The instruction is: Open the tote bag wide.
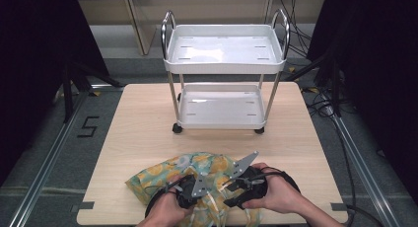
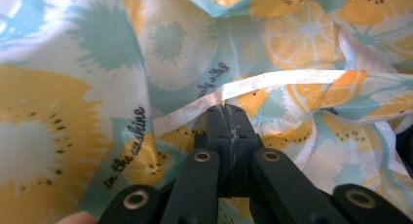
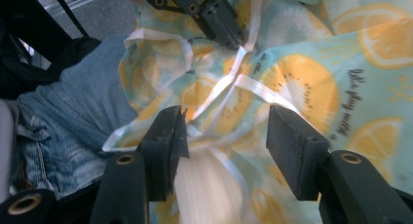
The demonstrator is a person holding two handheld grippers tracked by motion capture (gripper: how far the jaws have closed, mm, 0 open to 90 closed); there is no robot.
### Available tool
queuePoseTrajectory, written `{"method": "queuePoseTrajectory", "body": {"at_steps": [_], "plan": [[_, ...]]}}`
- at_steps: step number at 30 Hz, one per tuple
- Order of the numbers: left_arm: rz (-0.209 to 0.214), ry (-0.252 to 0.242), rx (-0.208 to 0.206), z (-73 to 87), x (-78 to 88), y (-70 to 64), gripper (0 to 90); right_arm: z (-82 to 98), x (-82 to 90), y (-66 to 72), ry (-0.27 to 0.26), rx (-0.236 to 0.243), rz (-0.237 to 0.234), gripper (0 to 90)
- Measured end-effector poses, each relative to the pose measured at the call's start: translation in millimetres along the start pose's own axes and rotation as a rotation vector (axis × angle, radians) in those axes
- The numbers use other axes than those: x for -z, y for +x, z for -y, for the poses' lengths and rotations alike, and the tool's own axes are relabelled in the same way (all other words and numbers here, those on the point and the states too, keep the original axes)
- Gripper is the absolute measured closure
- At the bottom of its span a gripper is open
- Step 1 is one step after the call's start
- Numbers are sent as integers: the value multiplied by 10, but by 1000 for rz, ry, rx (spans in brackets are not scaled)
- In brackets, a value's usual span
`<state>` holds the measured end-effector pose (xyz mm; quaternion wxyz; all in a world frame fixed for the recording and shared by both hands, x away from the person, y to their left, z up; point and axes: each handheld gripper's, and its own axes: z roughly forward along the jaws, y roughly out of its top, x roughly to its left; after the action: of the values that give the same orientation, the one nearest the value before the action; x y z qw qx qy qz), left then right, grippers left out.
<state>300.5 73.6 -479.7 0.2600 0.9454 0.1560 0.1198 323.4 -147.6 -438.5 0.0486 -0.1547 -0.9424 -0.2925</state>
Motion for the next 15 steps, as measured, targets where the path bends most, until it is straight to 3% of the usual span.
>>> {"method": "queuePoseTrajectory", "body": {"at_steps": [2, 5, 8, 9, 10, 11, 15], "plan": [[-25, -25, 9, 6, -7, -10, 900, -6, -64, 10, 11, -33, -14, 481], [-28, -38, 19, 5, -3, -10, 900, 6, -156, -9, 59, -49, 16, 545], [-34, -41, 17, 6, 2, -1, 900, 8, -217, -22, 79, -73, 12, 723], [-33, -43, 17, 7, 2, 2, 900, 0, -226, -30, 82, -82, 7, 842], [-33, -45, 19, 7, 10, 0, 900, -6, -231, -38, 83, -91, -1, 891], [-33, -48, 21, 6, 19, 4, 900, -15, -219, -33, 105, -127, 5, 900], [-33, -93, 38, -1, 84, 34, 899, -117, -167, -41, 67, -149, -57, 900]]}}
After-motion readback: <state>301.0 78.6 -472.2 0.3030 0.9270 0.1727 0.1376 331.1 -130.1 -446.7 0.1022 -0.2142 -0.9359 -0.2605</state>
